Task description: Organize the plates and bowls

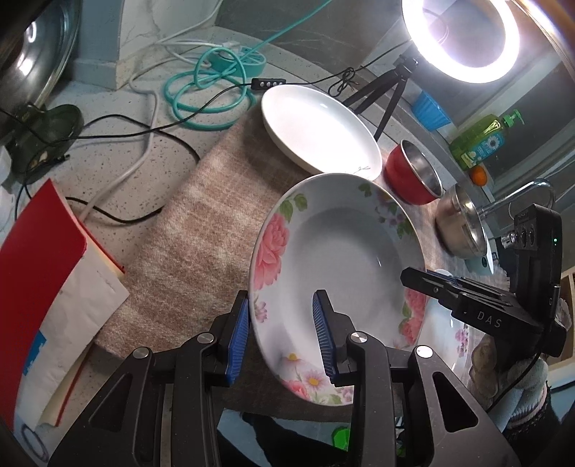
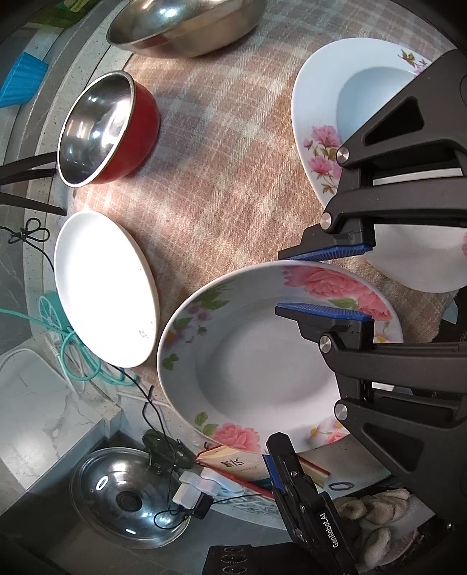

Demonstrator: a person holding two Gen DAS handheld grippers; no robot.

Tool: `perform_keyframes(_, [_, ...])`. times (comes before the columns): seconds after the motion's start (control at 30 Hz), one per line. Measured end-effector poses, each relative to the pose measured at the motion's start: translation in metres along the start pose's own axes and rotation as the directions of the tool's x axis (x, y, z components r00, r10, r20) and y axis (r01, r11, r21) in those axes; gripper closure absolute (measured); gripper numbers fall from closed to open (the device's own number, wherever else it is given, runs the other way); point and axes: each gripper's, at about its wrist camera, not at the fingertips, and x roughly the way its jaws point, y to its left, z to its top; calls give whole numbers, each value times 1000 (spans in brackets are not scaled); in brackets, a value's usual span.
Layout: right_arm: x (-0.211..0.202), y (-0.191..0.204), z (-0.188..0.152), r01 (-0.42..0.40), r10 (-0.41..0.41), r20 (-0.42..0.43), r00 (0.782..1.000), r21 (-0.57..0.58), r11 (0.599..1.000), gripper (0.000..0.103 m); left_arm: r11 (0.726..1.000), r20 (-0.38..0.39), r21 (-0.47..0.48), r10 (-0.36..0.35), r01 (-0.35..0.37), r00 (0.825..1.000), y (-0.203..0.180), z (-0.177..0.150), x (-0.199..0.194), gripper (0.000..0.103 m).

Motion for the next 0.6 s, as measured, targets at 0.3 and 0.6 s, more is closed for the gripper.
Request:
perform_keyframes(0.3, [-29, -12, -6, 12, -14, 48, 999, 44, 999, 80, 998, 6, 53, -36, 36, 999, -22, 7, -3, 71])
perform_keyframes(0.6, [-55, -44, -25, 34, -43, 72, 997, 125, 992, 80, 987, -28, 134, -84, 87, 996, -56, 7, 7, 71])
